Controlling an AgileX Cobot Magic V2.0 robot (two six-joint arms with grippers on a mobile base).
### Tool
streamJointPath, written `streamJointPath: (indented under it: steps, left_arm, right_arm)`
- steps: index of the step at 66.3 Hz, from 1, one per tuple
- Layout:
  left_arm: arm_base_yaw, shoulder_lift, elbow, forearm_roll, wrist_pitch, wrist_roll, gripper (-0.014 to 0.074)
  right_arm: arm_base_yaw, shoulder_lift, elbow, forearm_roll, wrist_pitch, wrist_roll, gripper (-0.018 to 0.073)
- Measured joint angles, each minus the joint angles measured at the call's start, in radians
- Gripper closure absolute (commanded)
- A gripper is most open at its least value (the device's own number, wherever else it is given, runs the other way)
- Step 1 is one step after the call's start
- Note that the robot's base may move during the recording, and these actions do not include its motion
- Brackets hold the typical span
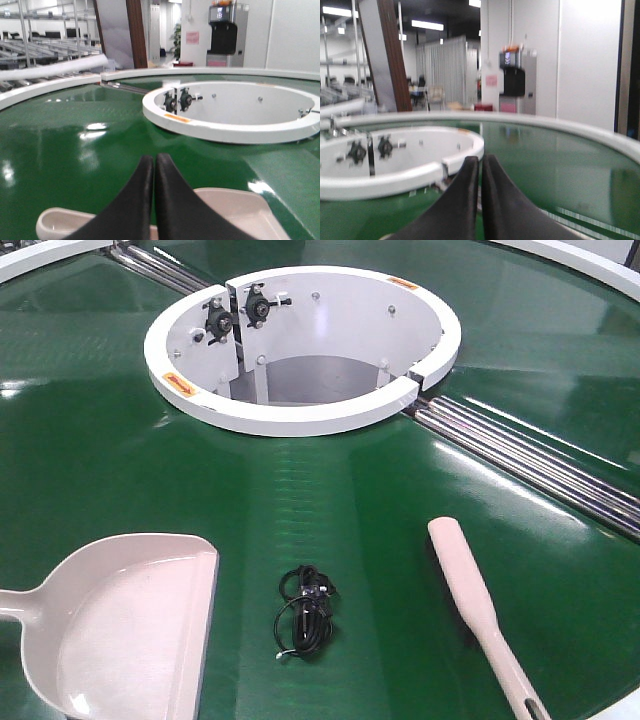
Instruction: Clean and inspect green conveyor with broom and dustpan
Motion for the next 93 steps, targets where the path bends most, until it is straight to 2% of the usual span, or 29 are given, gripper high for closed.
streamJointPath:
  steps: [7,16,25,31,37,44,50,56,66,73,81,88,93]
  left_arm:
    - [0.0,0.0,0.0,0.0,-0.053,0.0,0.0619]
    - [0.0,0.0,0.0,-0.009,-0.146,0.0,0.0619]
    - [0.0,0.0,-0.001,-0.042,-0.254,0.0,0.0619]
    - [0.0,0.0,-0.044,-0.045,-0.26,0.0,0.0619]
    - [0.0,0.0,-0.126,-0.046,-0.252,0.0,0.0619]
    - [0.0,0.014,-0.274,-0.044,-0.197,0.0,0.0619]
    - [0.0,0.089,-0.429,-0.044,-0.106,0.0,0.0619]
    - [0.0,0.221,-0.611,-0.044,0.026,0.033,0.0617]
    - [0.0,0.445,-0.853,-0.044,0.264,0.101,0.0575]
    - [0.0,0.584,-0.959,-0.055,0.415,0.13,0.0472]
    - [0.0,0.688,-0.994,-0.1,0.497,0.146,0.0258]
    - [0.0,0.733,-0.997,-0.135,0.512,0.148,0.0048]
    - [0.0,0.749,-0.997,-0.143,0.518,0.149,-0.0048]
  right_arm:
    - [0.0,0.0,0.0,0.001,-0.02,0.01,0.0564]
    - [0.0,-0.002,-0.008,0.0,0.046,0.005,0.0564]
    - [0.0,-0.002,-0.087,-0.001,0.056,-0.013,0.0564]
    - [0.0,0.022,-0.168,-0.009,0.054,-0.013,0.0564]
    - [0.0,0.066,-0.249,-0.057,0.052,0.004,0.0564]
    - [0.0,0.156,-0.358,-0.16,0.053,0.083,0.0564]
    - [0.0,0.256,-0.48,-0.238,0.059,0.162,0.0564]
    - [0.0,0.365,-0.605,-0.269,0.088,0.205,0.0564]
    - [0.0,0.556,-0.78,-0.272,0.268,0.217,0.0559]
    - [0.0,0.675,-0.841,-0.261,0.376,0.22,0.051]
    - [0.0,0.766,-0.848,-0.215,0.438,0.221,0.0363]
    - [0.0,0.816,-0.848,-0.16,0.483,0.213,0.0133]
    - [0.0,0.827,-0.848,-0.129,0.499,0.212,-0.0032]
